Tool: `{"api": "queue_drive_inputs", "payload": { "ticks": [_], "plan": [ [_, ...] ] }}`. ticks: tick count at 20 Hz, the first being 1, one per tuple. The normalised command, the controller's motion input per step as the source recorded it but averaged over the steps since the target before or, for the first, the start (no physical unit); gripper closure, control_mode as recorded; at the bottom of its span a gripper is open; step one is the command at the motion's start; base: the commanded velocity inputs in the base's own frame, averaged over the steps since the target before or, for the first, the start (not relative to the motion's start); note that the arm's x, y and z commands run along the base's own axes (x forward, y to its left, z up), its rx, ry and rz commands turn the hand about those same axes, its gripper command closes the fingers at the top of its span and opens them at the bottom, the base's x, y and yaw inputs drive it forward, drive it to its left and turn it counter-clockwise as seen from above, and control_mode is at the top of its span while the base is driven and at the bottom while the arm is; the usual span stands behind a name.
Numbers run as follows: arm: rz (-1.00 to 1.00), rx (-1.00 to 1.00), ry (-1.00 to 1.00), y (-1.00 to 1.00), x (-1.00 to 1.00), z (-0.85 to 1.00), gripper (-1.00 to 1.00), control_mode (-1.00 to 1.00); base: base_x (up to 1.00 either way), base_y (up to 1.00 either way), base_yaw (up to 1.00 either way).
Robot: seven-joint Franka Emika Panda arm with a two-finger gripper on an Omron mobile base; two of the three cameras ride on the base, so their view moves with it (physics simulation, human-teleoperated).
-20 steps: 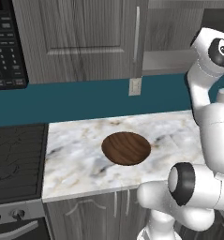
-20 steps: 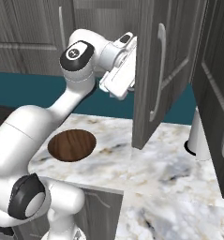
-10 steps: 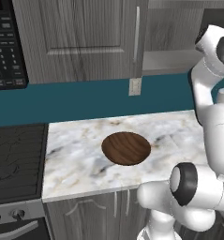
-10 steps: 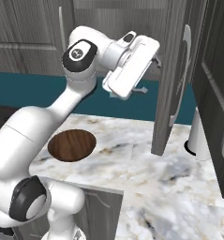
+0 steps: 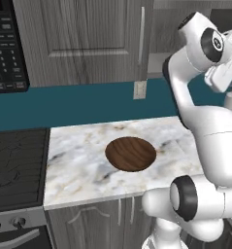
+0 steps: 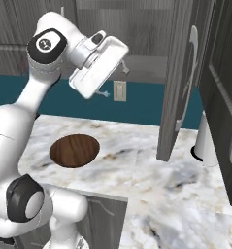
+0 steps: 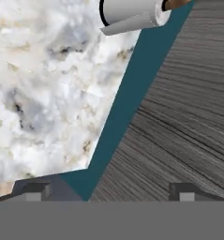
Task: Open the cabinet and setup a tea strainer by placing it in the bowl upright.
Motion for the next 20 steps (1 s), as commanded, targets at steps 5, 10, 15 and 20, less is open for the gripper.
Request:
{"api": "queue_drive_inputs", "payload": {
  "ticks": [5, 10, 15, 20],
  "plan": [
    [-0.32, 0.53, -0.51, 0.79, 0.57, -0.28, -1.00, -1.00, 0.00, 0.00, 0.00],
    [-0.37, 0.49, -0.75, 0.75, 0.16, 0.00, -1.00, -1.00, 0.00, 0.00, 0.00],
    [-0.28, 0.26, -0.78, 0.76, -0.02, 0.09, -1.00, -1.00, 0.00, 0.00, 0.00],
    [-0.09, 0.00, -0.67, 0.50, -0.21, 0.27, -1.00, -1.00, 0.00, 0.00, 0.00]
  ]
}}
